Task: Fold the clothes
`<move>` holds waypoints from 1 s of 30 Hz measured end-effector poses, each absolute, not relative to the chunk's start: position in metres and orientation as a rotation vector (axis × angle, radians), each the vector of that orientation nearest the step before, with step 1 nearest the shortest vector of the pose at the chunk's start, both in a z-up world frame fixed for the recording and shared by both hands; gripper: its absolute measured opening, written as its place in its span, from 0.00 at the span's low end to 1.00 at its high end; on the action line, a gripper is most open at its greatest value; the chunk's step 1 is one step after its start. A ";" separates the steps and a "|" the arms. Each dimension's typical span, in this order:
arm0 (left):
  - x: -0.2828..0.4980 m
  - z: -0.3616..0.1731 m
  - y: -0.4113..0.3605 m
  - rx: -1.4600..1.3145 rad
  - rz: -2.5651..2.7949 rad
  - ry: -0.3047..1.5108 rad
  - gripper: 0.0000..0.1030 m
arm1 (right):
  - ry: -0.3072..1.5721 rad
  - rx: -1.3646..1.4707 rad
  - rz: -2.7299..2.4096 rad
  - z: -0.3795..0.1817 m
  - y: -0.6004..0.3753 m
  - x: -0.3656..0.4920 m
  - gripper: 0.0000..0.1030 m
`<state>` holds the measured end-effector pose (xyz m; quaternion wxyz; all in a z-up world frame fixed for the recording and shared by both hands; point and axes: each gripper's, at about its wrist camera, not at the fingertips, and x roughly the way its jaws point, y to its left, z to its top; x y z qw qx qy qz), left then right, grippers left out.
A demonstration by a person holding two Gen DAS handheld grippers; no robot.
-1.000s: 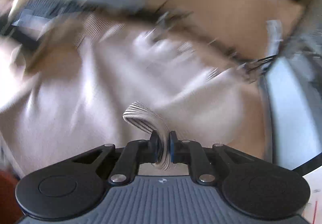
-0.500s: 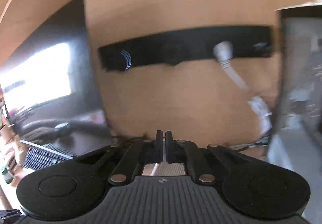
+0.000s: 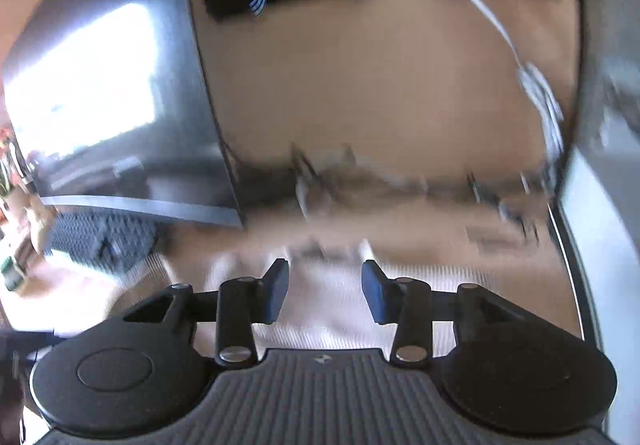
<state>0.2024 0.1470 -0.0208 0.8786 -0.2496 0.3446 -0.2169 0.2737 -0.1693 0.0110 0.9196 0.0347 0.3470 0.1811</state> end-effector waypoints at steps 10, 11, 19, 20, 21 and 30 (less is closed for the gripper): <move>0.320 -0.073 0.076 -0.292 -0.264 0.804 0.68 | 0.828 0.097 0.360 -0.062 -0.195 0.209 0.54; 0.326 -0.078 0.071 -0.278 -0.258 0.818 0.65 | 0.837 0.092 0.365 -0.067 -0.196 0.206 0.54; 0.339 -0.078 0.052 -0.156 -0.180 0.806 0.05 | 0.870 0.138 0.384 -0.089 -0.209 0.207 0.56; 0.337 -0.071 0.055 -0.147 -0.163 0.791 0.04 | 0.867 0.142 0.384 -0.088 -0.210 0.208 0.57; 0.334 -0.063 0.062 -0.146 -0.143 0.769 0.04 | 0.861 0.146 0.383 -0.086 -0.210 0.210 0.57; 0.322 -0.077 0.099 -0.143 -0.116 0.826 0.05 | 0.758 0.109 0.395 -0.057 -0.207 0.249 0.58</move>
